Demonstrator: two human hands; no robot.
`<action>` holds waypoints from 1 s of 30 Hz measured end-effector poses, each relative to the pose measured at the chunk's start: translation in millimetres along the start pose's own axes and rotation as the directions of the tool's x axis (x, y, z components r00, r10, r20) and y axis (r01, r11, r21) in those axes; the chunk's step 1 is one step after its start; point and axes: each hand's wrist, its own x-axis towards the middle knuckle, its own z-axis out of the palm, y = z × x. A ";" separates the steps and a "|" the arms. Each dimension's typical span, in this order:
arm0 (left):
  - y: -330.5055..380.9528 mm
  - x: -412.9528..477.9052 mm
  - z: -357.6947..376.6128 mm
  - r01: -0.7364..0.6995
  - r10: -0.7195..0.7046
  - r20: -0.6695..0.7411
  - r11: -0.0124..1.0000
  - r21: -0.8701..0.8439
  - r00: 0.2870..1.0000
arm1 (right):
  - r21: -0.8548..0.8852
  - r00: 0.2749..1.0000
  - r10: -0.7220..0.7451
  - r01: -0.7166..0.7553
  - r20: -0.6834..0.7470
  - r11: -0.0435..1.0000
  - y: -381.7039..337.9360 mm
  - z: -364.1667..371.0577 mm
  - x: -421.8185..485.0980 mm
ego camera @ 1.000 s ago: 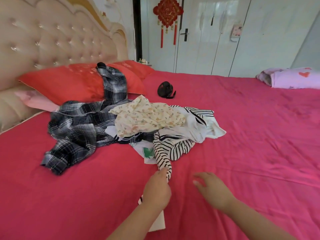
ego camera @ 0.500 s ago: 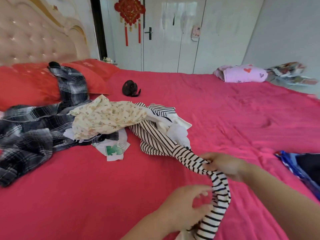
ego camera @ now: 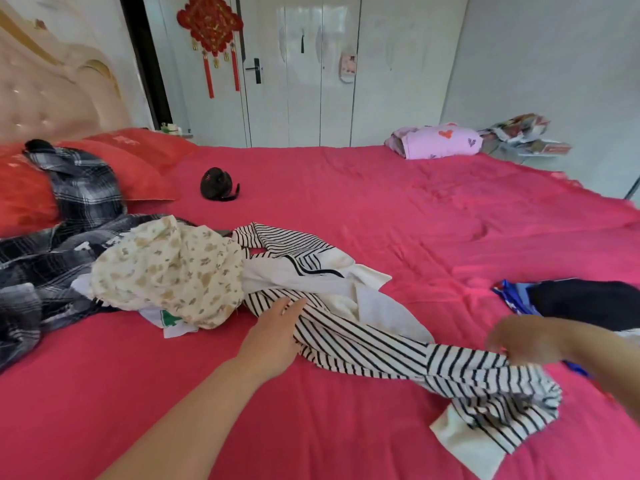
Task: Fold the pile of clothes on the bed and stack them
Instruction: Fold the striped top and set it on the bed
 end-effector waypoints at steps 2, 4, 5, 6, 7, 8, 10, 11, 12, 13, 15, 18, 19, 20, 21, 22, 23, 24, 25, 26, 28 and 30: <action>0.1 7.9 7.6 0.006 -0.010 0.065 0.998 0.061 0.998 | 0.069 0.990 0.031 -0.022 -0.135 0.997 -9.4 10.2 19.3; 2.0 16.3 15.1 -0.004 -0.006 0.104 0.995 0.096 0.995 | 0.193 0.954 0.044 0.015 -0.298 0.981 -23.7 15.5 40.9; 2.8 20.3 19.2 -0.014 0.001 0.119 0.994 0.111 0.993 | 0.283 0.930 0.077 0.030 -0.360 0.959 -31.3 18.3 53.7; 3.6 24.0 23.6 -0.023 0.006 0.136 0.992 0.125 0.991 | 0.391 0.914 0.115 0.050 -0.388 0.919 -39.2 21.7 66.6; 4.3 27.0 28.1 -0.028 0.007 0.151 0.990 0.135 0.989 | 0.470 0.910 0.146 0.059 -0.387 0.881 -48.3 24.3 78.5; 4.5 29.2 33.0 -0.031 0.006 0.165 0.988 0.148 0.986 | 0.498 0.919 0.151 0.056 -0.365 0.865 -57.1 26.8 90.0; 4.5 31.3 43.0 -0.043 0.007 0.176 0.978 0.205 0.984 | 0.534 0.951 0.161 0.006 -0.265 0.845 -73.1 31.5 108.9; 3.7 31.5 47.2 -0.051 0.009 0.171 0.969 0.241 0.985 | 0.577 0.958 0.176 -0.013 -0.228 0.817 -79.1 33.8 115.5; 2.5 31.0 50.4 -0.057 0.013 0.162 0.962 0.265 0.987 | 0.625 0.959 0.190 -0.018 -0.209 0.780 -82.6 36.3 120.9; 1.3 30.7 52.1 -0.064 0.021 0.154 0.959 0.277 0.988 | 0.640 0.955 0.201 -0.016 -0.217 0.768 -84.8 39.4 124.5; -0.7 30.0 51.7 -0.088 0.044 0.157 0.955 0.285 0.987 | 0.547 0.951 0.195 -0.032 -0.242 0.836 -86.8 45.6 128.2; -2.4 25.9 50.0 -0.109 0.062 0.220 0.971 0.211 0.974 | 0.398 0.906 0.241 -0.091 -0.347 0.913 -83.4 38.0 128.2; 0.0 22.2 48.6 -0.123 0.077 0.240 0.975 0.184 0.968 | 0.410 0.873 0.269 -0.089 -0.406 0.908 -82.1 27.3 125.1; 1.7 18.0 47.8 -0.143 0.100 0.256 0.977 0.156 0.962 | 0.466 0.828 0.301 -0.055 -0.473 0.883 -81.5 13.2 120.6; 2.9 13.9 46.9 -0.163 0.126 0.270 0.979 0.119 0.954 | 0.535 0.772 0.334 0.010 -0.541 0.845 -82.3 -3.4 113.9; 4.0 11.1 44.5 -0.175 0.149 0.282 0.982 0.070 0.948 | 0.585 0.717 0.358 0.086 -0.599 0.806 -84.9 -22.1 105.5; 4.4 9.7 39.9 -0.169 0.159 0.271 0.986 0.014 0.949 | 0.604 0.677 0.357 0.163 -0.643 0.780 -90.6 -41.4 96.3; 4.0 10.2 32.7 -0.142 0.148 0.224 0.989 -0.044 0.963 | 0.596 0.655 0.324 0.243 -0.683 0.765 -97.7 -59.4 87.8; 2.2 13.0 24.7 -0.091 0.103 0.139 0.992 -0.090 0.985 | 0.573 0.644 0.266 0.328 -0.717 0.751 -107.2 -75.5 79.8; 0.6 16.5 14.6 -0.040 0.044 0.031 0.991 -0.130 0.999 | 0.555 0.645 0.196 0.419 -0.739 0.718 -118.9 -88.7 72.5; -0.9 25.8 -9.8 0.010 -0.050 -0.142 0.962 -0.271 0.989 | 0.547 0.660 0.055 0.570 -0.749 0.613 -147.3 -108.2 59.0; 1.4 35.8 -29.8 -0.029 -0.051 -0.179 0.908 -0.419 0.982 | 0.574 0.693 -0.088 0.655 -0.716 0.491 -173.6 -116.9 54.0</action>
